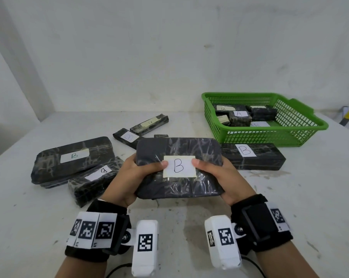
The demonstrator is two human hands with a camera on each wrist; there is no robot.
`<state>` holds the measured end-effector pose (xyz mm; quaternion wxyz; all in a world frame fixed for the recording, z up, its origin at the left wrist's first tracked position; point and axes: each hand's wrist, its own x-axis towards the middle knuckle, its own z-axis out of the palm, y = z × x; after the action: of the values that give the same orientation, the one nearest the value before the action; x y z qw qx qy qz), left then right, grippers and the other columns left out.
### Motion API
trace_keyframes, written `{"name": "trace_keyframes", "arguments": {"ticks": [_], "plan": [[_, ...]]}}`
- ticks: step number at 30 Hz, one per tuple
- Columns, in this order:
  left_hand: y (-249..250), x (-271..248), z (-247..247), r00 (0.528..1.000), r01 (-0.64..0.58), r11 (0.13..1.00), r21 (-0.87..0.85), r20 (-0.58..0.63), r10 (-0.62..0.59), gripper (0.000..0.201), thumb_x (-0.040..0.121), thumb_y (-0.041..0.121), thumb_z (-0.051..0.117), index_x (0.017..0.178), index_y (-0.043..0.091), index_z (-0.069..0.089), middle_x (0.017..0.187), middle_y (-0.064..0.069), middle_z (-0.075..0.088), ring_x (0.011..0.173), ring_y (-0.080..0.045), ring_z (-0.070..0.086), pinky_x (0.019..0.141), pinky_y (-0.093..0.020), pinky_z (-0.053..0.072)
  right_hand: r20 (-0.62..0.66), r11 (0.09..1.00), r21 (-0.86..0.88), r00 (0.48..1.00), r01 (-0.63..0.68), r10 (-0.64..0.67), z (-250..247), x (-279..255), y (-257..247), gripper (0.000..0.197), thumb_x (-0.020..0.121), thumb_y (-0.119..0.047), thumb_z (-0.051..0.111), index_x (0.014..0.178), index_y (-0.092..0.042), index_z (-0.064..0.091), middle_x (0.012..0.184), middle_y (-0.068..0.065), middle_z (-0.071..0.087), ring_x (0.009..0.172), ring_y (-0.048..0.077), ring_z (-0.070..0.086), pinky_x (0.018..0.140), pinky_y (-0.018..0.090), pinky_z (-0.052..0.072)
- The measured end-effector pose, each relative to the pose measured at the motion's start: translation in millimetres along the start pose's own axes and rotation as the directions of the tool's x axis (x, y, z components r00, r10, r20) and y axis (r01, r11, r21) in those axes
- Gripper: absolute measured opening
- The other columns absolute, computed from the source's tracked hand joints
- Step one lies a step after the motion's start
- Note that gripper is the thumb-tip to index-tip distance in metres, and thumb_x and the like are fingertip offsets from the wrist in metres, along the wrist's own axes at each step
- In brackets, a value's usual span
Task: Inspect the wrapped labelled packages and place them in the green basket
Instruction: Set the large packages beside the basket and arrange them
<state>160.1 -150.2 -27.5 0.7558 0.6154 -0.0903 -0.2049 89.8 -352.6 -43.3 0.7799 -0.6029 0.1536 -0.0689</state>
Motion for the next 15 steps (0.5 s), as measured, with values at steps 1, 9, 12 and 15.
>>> {"name": "trace_keyframes", "arguments": {"ticks": [1,9,12,15], "plan": [[0.6,-0.4,-0.1,1.0,-0.001,1.0,-0.007,0.016,0.001,0.057,0.061,0.01,0.083,0.113,-0.001,0.064,0.106,-0.018,0.074,0.089,-0.027,0.073,0.07,-0.03,0.061,-0.011,1.0,0.001,1.0,0.002,-0.002,0.5,0.5,0.1,0.082,0.05,-0.029,0.087,0.125,-0.008,0.06,0.109,0.011,0.075,0.1,0.029,0.072,0.092,0.048,0.056],[-2.2,3.2,-7.9,0.991,0.061,0.996,-0.059,0.122,-0.054,0.051,0.066,0.003,0.073,0.115,-0.007,0.062,0.107,-0.019,0.074,0.087,-0.024,0.074,0.068,-0.027,0.06,0.026,0.997,0.076,1.0,-0.015,0.013,-3.5,2.0,-0.1,0.07,0.061,-0.021,0.085,0.124,-0.002,0.062,0.11,0.015,0.074,0.097,0.026,0.071,0.083,0.037,0.059],[-1.3,5.0,-8.8,0.993,0.074,0.99,-0.118,0.097,-0.063,0.052,0.063,0.006,0.073,0.113,-0.007,0.064,0.105,-0.018,0.074,0.082,-0.023,0.075,0.064,-0.026,0.059,0.16,0.987,0.149,0.986,-0.057,0.033,-6.4,0.5,-3.6,0.065,0.067,-0.001,0.079,0.128,0.001,0.055,0.122,0.022,0.067,0.104,0.032,0.067,0.09,0.038,0.057],[0.9,3.6,-10.0,0.995,0.051,0.988,-0.143,0.094,-0.038,0.045,0.065,0.01,0.072,0.107,-0.003,0.068,0.104,-0.018,0.075,0.079,-0.02,0.074,0.062,-0.026,0.059,0.169,0.98,0.198,0.986,-0.032,-0.002,-4.6,0.4,-5.4,0.06,0.065,0.011,0.076,0.121,0.003,0.056,0.11,0.02,0.071,0.095,0.029,0.07,0.084,0.035,0.06]]}}
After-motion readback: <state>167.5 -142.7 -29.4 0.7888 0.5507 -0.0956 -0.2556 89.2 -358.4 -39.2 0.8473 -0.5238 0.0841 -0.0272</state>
